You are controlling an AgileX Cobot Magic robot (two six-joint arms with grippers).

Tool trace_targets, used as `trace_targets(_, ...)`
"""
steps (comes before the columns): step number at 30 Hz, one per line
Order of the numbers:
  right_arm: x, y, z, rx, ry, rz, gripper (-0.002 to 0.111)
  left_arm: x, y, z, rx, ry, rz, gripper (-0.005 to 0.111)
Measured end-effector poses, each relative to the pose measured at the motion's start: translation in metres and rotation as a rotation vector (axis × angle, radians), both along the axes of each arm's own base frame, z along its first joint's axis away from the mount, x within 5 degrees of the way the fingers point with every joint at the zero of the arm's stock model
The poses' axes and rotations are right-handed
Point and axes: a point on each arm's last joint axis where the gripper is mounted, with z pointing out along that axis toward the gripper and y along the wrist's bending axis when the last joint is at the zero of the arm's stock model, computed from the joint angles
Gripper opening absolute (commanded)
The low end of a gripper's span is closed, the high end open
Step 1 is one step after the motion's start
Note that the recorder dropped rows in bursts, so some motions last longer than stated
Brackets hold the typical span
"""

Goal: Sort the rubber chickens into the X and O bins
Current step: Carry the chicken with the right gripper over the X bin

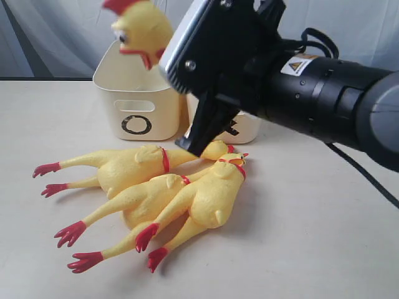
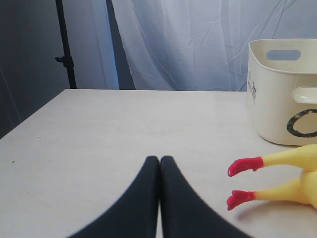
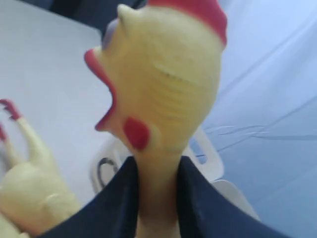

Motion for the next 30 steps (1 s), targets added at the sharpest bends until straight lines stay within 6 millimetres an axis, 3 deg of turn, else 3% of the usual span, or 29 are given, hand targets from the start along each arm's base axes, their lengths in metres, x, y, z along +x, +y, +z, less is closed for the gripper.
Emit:
trace_targets(5,0.017,-0.001,0.001,0.077,-0.116,-0.153,-0.001,0.0,0.0,0.0,0.0,0.0,0.0,0.0)
trace_targets(11,0.036,0.004,-0.015,0.151,-0.189,-0.288,-0.001,0.0,0.0,0.0,0.0,0.0,0.0,0.0)
trace_targets(22,0.074,0.037,-0.03,0.204,-0.267,-0.343,-0.001,0.0,0.0,0.0,0.0,0.0,0.0,0.0)
trace_targets(30,0.116,0.029,-0.038,0.241,-0.228,-0.443,-0.001,0.0,0.0,0.0,0.0,0.0,0.0,0.0)
